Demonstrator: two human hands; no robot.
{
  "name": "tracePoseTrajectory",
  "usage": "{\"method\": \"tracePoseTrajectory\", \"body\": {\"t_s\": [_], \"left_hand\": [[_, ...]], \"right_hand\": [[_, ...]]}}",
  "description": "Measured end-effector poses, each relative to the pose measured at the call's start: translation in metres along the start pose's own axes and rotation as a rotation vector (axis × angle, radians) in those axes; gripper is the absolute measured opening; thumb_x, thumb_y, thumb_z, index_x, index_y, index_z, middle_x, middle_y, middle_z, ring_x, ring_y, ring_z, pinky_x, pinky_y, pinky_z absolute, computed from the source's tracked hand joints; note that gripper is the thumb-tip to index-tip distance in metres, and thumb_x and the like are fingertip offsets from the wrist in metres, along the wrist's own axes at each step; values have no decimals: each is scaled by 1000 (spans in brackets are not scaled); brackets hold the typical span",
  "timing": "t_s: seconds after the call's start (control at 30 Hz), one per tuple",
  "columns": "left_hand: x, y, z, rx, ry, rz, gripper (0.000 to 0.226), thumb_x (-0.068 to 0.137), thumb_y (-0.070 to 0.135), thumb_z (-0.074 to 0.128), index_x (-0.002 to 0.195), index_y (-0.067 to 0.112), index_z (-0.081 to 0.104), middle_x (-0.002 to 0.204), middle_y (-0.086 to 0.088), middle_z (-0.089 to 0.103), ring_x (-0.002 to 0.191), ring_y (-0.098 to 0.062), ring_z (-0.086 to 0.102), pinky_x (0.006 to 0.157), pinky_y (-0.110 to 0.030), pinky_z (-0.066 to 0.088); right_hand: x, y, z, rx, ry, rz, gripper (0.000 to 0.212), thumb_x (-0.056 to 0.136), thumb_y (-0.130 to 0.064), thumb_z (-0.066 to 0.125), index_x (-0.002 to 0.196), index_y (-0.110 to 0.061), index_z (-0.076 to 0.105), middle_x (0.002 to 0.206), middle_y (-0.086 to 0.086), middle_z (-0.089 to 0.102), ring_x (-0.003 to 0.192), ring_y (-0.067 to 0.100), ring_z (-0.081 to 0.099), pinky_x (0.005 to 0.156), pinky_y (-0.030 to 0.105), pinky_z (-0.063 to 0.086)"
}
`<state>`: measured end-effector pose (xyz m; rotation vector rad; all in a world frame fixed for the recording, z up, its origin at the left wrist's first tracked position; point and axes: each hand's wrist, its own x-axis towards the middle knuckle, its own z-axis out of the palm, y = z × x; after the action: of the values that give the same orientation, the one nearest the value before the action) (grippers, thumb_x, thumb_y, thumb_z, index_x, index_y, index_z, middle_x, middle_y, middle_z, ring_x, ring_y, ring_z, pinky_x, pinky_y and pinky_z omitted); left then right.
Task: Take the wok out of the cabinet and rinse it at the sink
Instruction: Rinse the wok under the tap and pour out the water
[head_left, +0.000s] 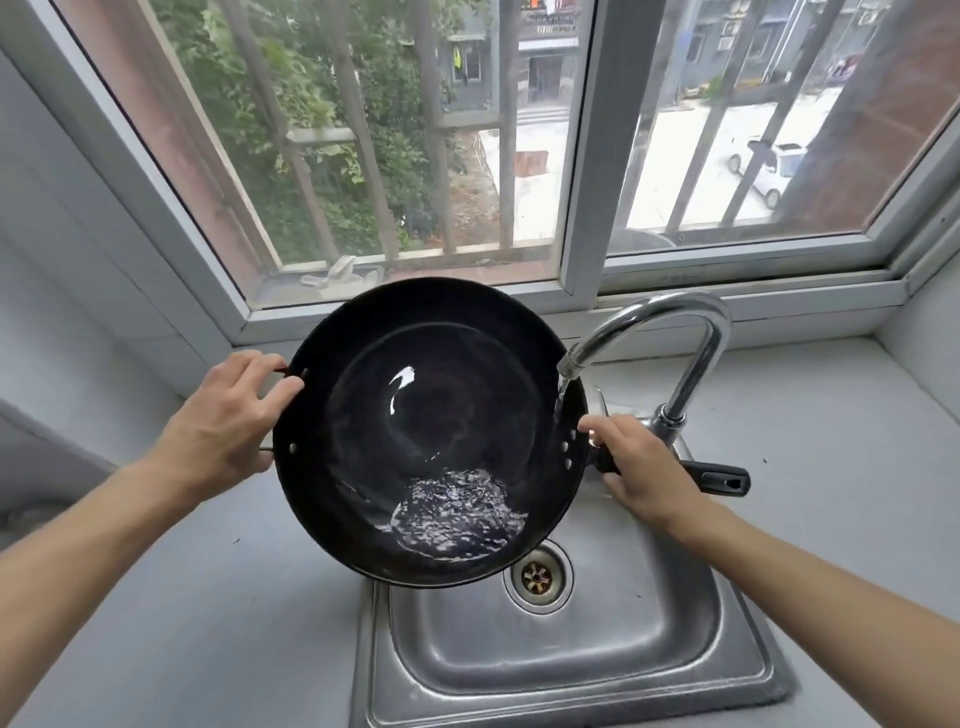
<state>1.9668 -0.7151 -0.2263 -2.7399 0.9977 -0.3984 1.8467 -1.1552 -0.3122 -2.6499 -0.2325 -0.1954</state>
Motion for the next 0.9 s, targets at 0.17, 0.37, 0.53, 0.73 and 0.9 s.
{"method": "tracePoseTrajectory", "body": {"t_s": [0.17,0.37,0.53,0.73,0.9], "left_hand": [[8,11,-2,24,46,-30,82,36,3,90,112,-2,61,116,-26,52,109,-47,47,87,-58,46],[22,27,4,20,106,-54,81,41,4,93,115,-3,60,119,-28,51,111,-49,47,92,-59,42],[33,45,22,-11,134,-54,79,44,7,93,114,-2,58,119,-28,50,111,-48,47,92,-59,41],[49,75,41,-131,167,-84,78,43,7,93,112,-1,57,118,-28,50,110,-47,46,89,-61,43],[55,103,56,-260,143,-105,80,43,14,96,112,1,59,118,-26,51,111,-46,47,88,-58,42]], "right_hand": [[-7,6,0,-3,57,-14,78,57,19,64,120,-24,44,94,-2,50,92,18,47,82,29,45],[-27,13,-6,-21,110,-34,78,58,17,70,120,-23,46,103,1,54,97,20,51,85,27,46],[-40,22,-24,-73,167,-62,76,58,19,70,121,-18,49,105,5,60,97,19,51,84,22,44],[-60,27,-51,-194,212,-41,70,62,22,59,121,-16,55,97,4,58,92,23,52,73,27,48],[-75,32,-83,-274,200,-61,64,70,21,58,123,-15,55,94,3,58,88,25,51,71,36,52]]}}
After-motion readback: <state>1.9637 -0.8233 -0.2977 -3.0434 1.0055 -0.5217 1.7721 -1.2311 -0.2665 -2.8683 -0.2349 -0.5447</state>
